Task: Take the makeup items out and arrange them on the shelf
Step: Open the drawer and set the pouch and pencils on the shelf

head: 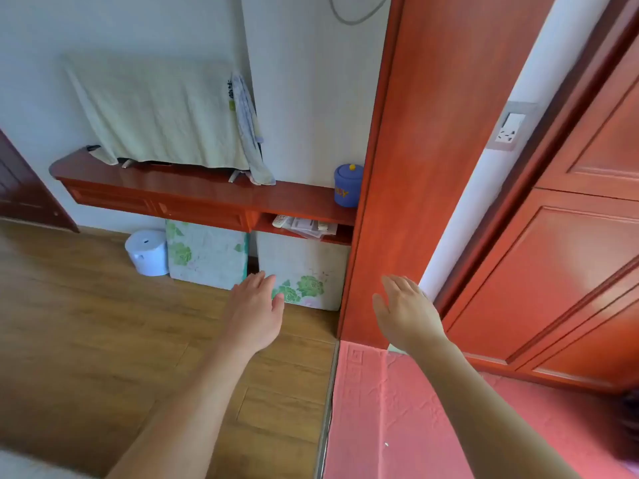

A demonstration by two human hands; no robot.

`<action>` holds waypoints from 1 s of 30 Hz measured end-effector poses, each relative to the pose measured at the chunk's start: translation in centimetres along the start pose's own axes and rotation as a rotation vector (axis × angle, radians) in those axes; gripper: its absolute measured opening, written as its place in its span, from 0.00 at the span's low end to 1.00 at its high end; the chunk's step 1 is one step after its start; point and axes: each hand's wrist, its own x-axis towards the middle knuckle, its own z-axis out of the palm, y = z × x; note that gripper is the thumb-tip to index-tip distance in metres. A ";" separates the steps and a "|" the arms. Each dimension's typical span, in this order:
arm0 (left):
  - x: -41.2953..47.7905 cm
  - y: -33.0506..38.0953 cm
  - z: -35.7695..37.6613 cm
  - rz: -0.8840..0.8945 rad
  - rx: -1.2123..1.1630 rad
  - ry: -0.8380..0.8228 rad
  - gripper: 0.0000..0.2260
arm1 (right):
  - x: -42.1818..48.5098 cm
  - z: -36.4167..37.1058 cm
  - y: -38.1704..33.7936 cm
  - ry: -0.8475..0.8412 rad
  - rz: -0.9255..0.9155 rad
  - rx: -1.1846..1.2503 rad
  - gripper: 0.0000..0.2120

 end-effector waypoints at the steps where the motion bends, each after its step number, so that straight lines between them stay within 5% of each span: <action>1: 0.4 -0.3 0.0 -0.013 -0.017 0.005 0.22 | 0.7 0.4 -0.1 0.002 -0.003 0.011 0.18; 11: 5.7 -1.8 0.8 -0.255 0.047 0.013 0.23 | 11.7 3.0 -0.4 -0.062 -0.246 0.041 0.13; 18: 6.6 -3.6 -0.9 -0.487 0.075 0.117 0.20 | 19.2 4.9 -4.8 -0.112 -0.510 0.080 0.28; 30: 1.7 -12.8 -4.2 -0.779 0.014 0.278 0.19 | 21.8 9.1 -20.5 -0.248 -0.816 0.090 0.16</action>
